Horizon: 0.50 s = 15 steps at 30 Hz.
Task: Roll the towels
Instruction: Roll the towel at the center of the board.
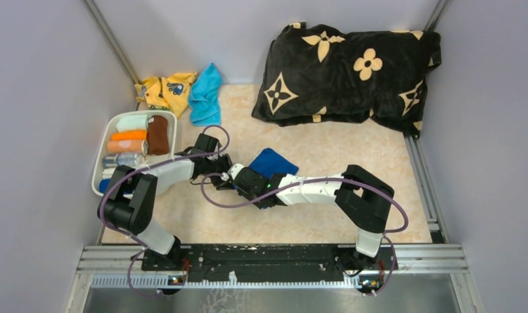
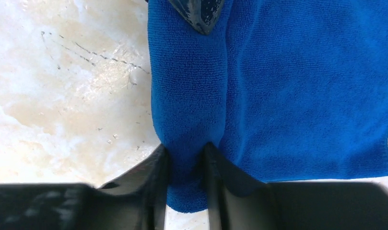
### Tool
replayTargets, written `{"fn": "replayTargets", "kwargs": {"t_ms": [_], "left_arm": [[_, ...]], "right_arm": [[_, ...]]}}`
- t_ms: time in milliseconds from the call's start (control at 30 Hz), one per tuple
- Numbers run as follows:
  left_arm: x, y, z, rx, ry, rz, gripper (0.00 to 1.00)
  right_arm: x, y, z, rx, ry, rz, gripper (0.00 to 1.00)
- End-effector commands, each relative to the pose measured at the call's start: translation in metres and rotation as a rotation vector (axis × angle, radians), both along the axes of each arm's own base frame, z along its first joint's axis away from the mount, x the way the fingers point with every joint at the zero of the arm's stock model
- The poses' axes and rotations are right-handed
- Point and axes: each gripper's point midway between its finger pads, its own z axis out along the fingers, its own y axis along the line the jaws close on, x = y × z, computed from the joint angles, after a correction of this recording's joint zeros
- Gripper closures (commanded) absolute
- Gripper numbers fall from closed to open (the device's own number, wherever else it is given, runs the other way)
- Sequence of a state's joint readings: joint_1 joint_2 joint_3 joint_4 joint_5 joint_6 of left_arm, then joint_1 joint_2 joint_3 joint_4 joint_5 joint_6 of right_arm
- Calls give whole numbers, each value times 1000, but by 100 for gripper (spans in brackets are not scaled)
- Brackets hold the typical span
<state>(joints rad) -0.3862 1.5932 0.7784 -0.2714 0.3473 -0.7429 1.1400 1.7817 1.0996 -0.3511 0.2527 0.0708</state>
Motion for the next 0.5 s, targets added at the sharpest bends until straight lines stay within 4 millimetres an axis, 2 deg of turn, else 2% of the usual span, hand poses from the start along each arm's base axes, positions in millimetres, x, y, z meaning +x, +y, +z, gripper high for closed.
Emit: {"fn": "replayTargets", "kwargs": {"t_ms": [0,67,167,367,467], "left_arm": [[-6,13,-16,94,23,-1,48],[-3,13,-9,91,6,2,46],[2,14,7,85,-43,15,41],[6,27,41,84,-127,68,33],[1,36,50,95,-139,87,30]], "right_arm": [[-21,-31,-35,-135,77,-10,79],[-26,-32,-37,-133,110,9,91],[-34,-19,-27,9,257,43,99],[-43,13,21,453,627,103,100],[-35,16,32,602,768,89,100]]}}
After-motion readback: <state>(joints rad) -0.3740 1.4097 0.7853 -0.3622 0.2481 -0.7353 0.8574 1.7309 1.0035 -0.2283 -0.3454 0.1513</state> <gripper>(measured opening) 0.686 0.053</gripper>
